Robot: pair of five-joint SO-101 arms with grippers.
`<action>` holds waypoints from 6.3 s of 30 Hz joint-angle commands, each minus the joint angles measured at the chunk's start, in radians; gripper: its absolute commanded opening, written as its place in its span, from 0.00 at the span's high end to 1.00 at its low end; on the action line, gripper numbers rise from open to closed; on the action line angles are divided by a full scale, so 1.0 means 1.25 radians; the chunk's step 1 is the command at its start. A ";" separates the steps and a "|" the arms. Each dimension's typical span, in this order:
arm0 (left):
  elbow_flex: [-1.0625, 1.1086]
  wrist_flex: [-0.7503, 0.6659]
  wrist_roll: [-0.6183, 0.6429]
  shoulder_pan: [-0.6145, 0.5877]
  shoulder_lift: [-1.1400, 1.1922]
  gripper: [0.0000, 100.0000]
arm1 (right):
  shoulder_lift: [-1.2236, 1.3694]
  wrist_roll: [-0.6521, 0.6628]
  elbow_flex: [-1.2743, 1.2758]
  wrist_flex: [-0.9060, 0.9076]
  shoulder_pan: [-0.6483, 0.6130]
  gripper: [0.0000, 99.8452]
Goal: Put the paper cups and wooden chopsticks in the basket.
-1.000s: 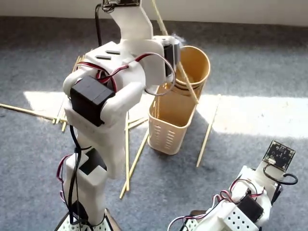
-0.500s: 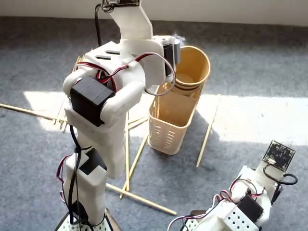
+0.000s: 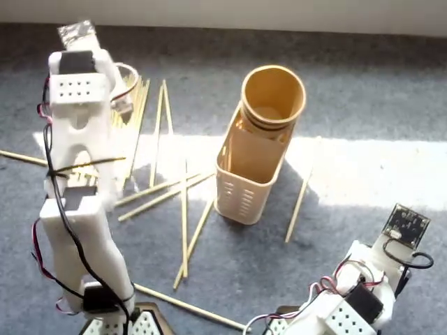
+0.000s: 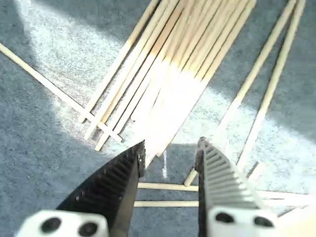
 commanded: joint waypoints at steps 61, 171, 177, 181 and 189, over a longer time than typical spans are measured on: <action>-0.738 0.091 -0.058 0.375 -0.131 1.00 | 0.006 -0.006 0.104 0.003 -0.003 0.74; 0.006 0.093 -0.291 -0.201 0.026 0.70 | 0.006 -0.006 0.104 0.003 -0.003 0.74; -0.031 0.092 -0.311 -0.122 0.096 0.74 | 0.006 -0.006 0.104 0.003 -0.003 0.74; -0.131 0.097 -0.097 -0.053 0.160 0.78 | 0.006 -0.006 0.104 0.003 -0.003 0.74; -0.382 0.093 -0.015 -0.034 0.276 0.79 | 0.006 -0.006 0.104 0.003 -0.003 0.74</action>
